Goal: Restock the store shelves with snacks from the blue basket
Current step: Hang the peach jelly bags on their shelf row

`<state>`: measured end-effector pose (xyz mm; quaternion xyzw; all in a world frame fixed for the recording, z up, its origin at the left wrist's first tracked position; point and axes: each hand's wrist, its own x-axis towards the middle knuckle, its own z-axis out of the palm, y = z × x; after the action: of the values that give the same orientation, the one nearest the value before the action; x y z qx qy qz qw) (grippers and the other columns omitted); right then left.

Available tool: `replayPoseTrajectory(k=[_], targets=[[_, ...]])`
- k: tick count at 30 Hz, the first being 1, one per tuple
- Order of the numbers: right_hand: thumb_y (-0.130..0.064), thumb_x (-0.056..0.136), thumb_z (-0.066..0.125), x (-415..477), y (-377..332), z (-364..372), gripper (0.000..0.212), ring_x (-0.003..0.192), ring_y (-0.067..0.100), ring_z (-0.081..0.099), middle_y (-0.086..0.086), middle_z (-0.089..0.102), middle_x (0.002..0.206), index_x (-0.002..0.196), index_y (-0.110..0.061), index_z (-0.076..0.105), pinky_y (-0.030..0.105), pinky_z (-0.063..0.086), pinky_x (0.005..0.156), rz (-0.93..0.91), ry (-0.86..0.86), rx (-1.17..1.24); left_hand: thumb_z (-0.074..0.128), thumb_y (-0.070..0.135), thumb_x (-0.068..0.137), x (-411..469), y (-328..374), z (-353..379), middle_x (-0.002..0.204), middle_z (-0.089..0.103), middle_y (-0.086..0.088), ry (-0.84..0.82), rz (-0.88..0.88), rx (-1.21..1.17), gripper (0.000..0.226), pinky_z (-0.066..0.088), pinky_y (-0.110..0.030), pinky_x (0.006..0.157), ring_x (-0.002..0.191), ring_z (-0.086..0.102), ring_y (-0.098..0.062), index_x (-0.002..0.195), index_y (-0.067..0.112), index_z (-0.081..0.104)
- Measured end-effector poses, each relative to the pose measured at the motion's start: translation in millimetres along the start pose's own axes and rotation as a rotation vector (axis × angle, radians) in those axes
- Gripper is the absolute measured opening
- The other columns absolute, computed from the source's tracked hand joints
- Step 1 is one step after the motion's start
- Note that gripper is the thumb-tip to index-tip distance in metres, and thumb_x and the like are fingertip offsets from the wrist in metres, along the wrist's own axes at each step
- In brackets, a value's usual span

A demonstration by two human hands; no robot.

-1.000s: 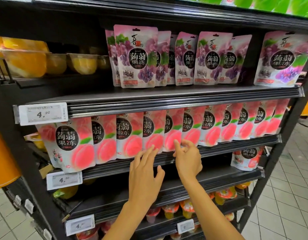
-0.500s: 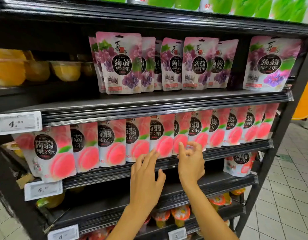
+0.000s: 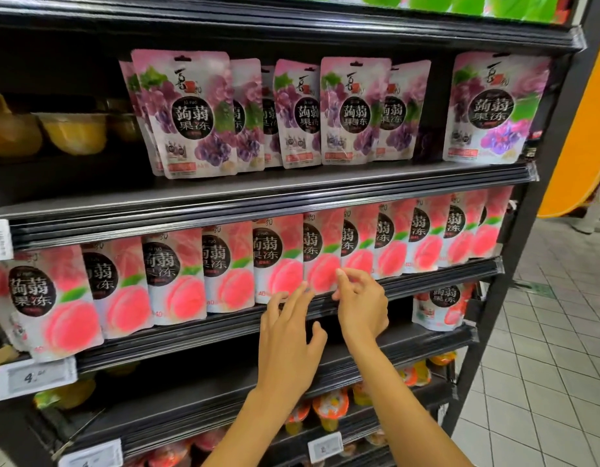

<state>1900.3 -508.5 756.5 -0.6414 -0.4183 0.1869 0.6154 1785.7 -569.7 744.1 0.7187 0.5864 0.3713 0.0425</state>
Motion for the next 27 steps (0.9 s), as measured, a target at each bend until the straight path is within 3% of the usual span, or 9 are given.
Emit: replayPoseTrajectory(k=[4, 7, 13, 22, 27], targets=[[-0.052, 0.095, 0.055, 10, 7, -12, 0.016, 0.065, -0.004, 0.060, -0.014, 0.067, 0.062, 0.104, -0.039, 0.056, 0.024, 0.034, 0.059, 0.008, 0.097, 0.066, 0.052, 0.029, 0.094, 6, 9, 10, 0.153, 0.032, 0.019, -0.006, 0.003, -0.003, 0.053, 0.028, -0.034, 0.116, 0.141, 0.019, -0.010, 0.146, 0.030, 0.039], [-0.054, 0.094, 0.053, 23, 14, -21, 0.027, 0.070, 0.009, 0.067, -0.012, 0.070, 0.066, 0.114, -0.036, 0.056, 0.028, 0.043, 0.067, 0.024, -0.002, 0.048, 0.051, 0.030, 0.095, 9, 14, 18, 0.156, 0.030, 0.016, -0.019, -0.022, 0.000, 0.053, 0.026, -0.038, 0.118, 0.144, 0.017, -0.013, 0.146, 0.030, 0.038], [-0.047, 0.095, 0.055, 46, 19, -31, 0.012, 0.083, 0.022, 0.069, -0.002, 0.072, 0.082, 0.096, -0.038, 0.063, 0.037, 0.051, 0.079, 0.062, -0.041, 0.063, 0.052, 0.029, 0.095, 8, 22, 27, 0.156, 0.029, 0.015, 0.000, -0.035, 0.000, 0.054, 0.024, -0.037, 0.118, 0.143, 0.017, -0.012, 0.146, 0.032, 0.037], [-0.035, 0.095, 0.060, 56, 34, -49, 0.011, 0.071, 0.020, 0.069, -0.002, 0.071, 0.063, 0.097, -0.026, 0.067, 0.052, 0.056, 0.077, 0.038, -0.176, 0.146, 0.052, 0.030, 0.094, 8, 39, 46, 0.151, 0.037, 0.018, -0.015, -0.017, 0.025, 0.051, 0.029, -0.036, 0.115, 0.140, 0.022, -0.010, 0.144, 0.031, 0.041], [-0.032, 0.097, 0.057, 68, 41, -66, 0.020, 0.067, 0.021, 0.068, -0.001, 0.071, 0.066, 0.114, -0.023, 0.064, 0.049, 0.057, 0.074, 0.045, -0.030, 0.169, 0.051, 0.030, 0.094, 13, 52, 55, 0.153, 0.033, 0.019, -0.043, 0.017, 0.017, 0.052, 0.025, -0.034, 0.115, 0.140, 0.021, -0.010, 0.145, 0.030, 0.040]])
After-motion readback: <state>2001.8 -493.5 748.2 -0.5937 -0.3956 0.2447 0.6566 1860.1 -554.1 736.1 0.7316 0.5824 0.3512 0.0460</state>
